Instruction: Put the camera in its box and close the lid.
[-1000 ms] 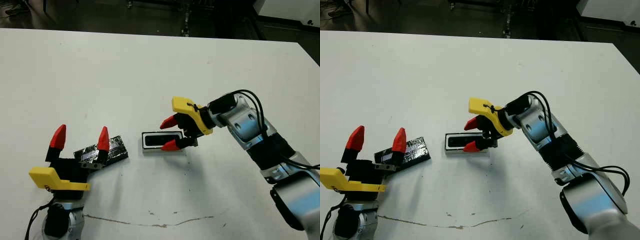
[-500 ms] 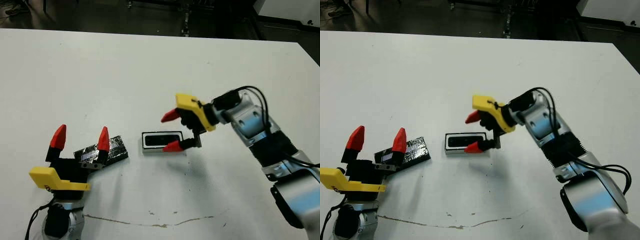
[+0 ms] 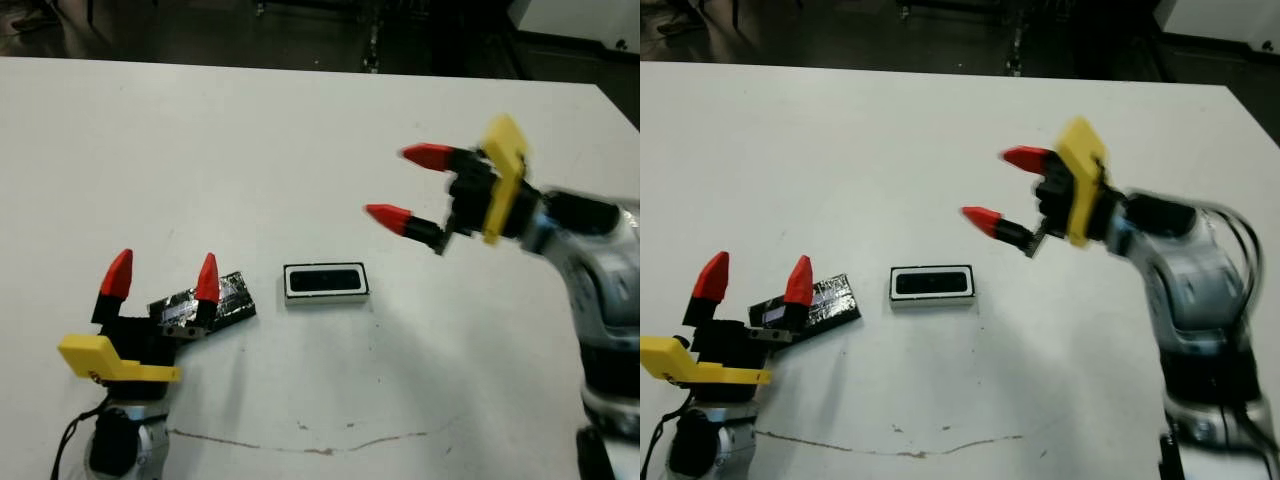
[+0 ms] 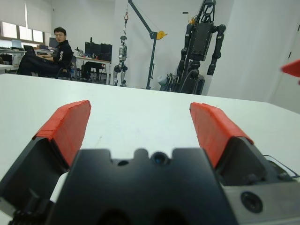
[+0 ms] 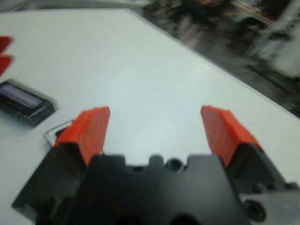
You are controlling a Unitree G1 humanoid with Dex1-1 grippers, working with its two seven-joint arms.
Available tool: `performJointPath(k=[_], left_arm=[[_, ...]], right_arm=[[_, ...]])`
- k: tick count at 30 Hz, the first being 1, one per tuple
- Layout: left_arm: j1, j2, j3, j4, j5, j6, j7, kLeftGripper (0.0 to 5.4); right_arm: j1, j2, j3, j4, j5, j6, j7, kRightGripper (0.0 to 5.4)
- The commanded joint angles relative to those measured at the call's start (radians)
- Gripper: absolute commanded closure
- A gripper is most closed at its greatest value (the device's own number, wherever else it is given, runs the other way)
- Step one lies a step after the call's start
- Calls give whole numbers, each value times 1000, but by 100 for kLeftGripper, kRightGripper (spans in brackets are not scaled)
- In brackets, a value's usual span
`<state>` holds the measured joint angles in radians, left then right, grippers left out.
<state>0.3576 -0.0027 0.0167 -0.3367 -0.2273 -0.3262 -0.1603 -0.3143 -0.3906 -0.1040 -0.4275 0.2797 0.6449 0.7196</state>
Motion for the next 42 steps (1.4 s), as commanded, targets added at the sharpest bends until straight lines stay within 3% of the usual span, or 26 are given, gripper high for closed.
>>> performJointPath(k=[1, 8, 13, 17, 20, 24, 28, 34, 38, 42], left_arm=[[6, 6, 6, 4, -2, 8, -3, 0], [-4, 18, 14, -2, -1, 20, -5, 0], [-13, 54, 32, -25, -13, 38, -31, 0], [-23, 162, 68, -66, -42, 52, -124, 0], [-22, 243, 109, -127, -91, 107, -175, 0], [-30, 402, 199, -234, -226, 279, -254, 0], [-79, 536, 290, -250, -326, 379, -341, 0], [-182, 783, 370, -208, -453, 599, -515, 0], [-299, 941, 324, -123, -530, 782, -661, 0], [-425, 970, 213, 9, -526, 855, -801, 0]], right_arm=[[179, 52, -83, -105, 30, -57, -99, 91], [511, 226, -164, -223, 56, -248, -283, 214], [638, 330, -127, -217, 50, -386, -364, 287], [690, 383, -73, -197, 23, -466, -416, 359], [702, 398, -44, -186, 8, -489, -449, 407], [705, 402, -12, -190, -6, -489, -494, 469], [706, 394, 2, -191, -10, -486, -515, 538], [712, 393, 16, -198, -14, -478, -543, 539], [715, 387, 19, -197, -15, -485, -552, 539], [718, 381, 13, -192, -1, -481, -555, 539]])
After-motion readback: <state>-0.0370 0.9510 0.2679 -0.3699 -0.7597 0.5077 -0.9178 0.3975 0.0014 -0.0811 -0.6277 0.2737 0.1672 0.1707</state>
